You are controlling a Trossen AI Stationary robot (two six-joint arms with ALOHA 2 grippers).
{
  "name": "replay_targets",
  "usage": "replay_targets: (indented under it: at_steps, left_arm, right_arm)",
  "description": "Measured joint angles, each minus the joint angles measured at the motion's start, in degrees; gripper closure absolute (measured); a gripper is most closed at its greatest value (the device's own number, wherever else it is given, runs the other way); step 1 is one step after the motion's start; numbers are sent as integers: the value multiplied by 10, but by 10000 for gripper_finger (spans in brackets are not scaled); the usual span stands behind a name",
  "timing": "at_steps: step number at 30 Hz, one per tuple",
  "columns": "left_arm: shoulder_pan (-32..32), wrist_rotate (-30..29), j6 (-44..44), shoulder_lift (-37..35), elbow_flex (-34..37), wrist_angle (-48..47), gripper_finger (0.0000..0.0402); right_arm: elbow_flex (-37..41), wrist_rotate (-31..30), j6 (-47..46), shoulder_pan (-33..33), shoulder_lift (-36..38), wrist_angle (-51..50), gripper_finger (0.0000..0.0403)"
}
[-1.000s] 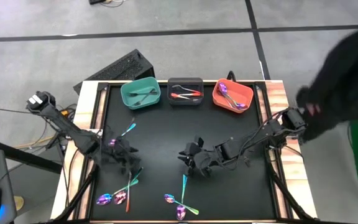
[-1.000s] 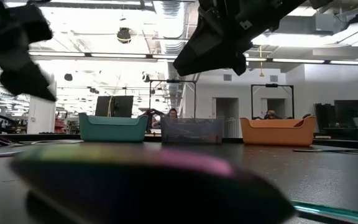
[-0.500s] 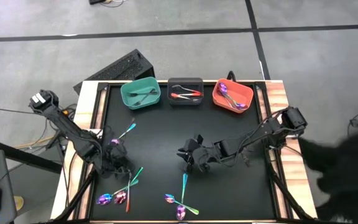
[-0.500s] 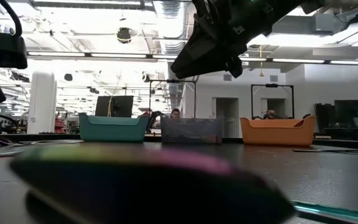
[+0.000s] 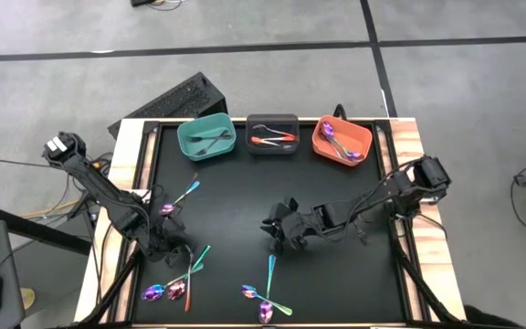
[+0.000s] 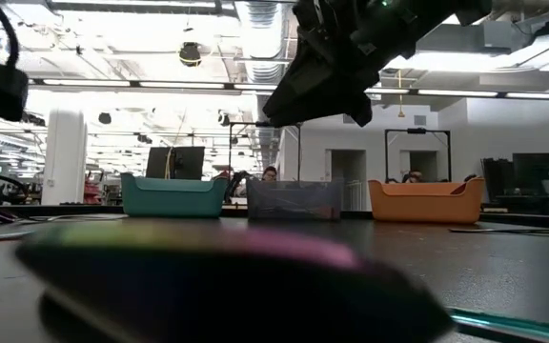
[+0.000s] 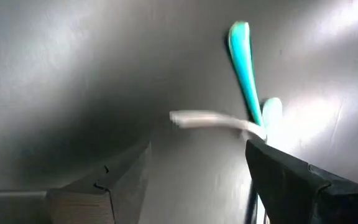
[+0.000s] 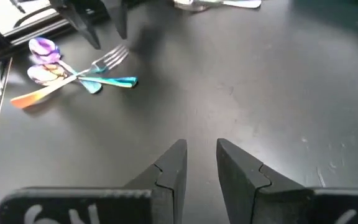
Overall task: Sort silverware by color (type)
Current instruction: Put the black fork into the green bin
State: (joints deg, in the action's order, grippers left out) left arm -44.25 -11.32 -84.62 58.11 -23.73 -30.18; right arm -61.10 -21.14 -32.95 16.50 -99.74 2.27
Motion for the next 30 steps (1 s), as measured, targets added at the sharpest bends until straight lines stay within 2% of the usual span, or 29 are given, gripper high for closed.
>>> replay_targets:
  at_steps: [3,9,15,25,30]
  left_arm:
    - [0,14,-1,0,0,-5,152]
    - [1,-38,-6,1,0,-2,152]
    - [12,-48,-4,1,0,12,152]
    - [65,-39,48,1,0,-2,152]
    - [85,-15,71,1,0,-4,152]
  right_arm:
    - [0,2,0,-11,0,-7,296]
    - [0,2,-1,-24,0,-10,296]
    - [0,3,-1,-23,0,-33,296]
    - [0,2,-1,-23,0,-40,296]
    - [0,2,-2,-18,0,-51,296]
